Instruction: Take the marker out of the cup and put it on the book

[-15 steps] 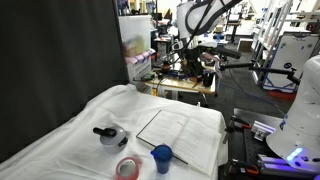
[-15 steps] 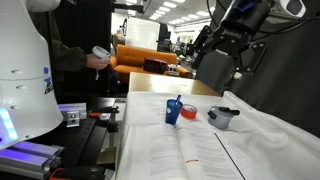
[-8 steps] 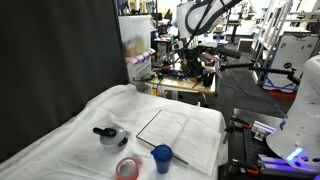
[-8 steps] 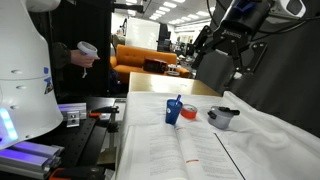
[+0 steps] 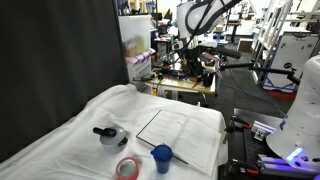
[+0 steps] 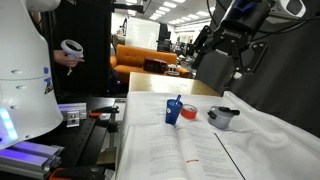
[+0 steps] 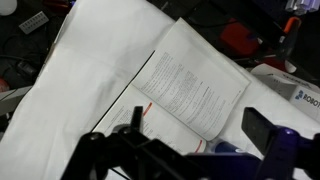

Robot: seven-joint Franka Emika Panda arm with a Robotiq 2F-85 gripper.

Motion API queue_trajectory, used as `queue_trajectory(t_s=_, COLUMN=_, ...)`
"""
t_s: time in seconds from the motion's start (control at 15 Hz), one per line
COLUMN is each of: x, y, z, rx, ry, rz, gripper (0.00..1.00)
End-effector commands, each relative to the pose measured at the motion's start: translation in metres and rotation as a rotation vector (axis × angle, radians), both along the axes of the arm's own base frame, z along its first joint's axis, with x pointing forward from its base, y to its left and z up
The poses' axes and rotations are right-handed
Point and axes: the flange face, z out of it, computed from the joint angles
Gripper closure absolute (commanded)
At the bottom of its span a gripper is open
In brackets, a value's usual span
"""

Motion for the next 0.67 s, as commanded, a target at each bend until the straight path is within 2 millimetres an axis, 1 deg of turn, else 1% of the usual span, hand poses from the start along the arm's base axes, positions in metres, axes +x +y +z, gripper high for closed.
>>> queue_trajectory(t_s=0.0, x=0.0002, y=0.0001, z=0.0004, rx=0.000, ry=0.001, rz=0.000, gripper=0.00)
queue_trajectory(t_s=0.6, x=0.0002, y=0.0001, z=0.0004, rx=0.000, ry=0.001, rz=0.000, gripper=0.00)
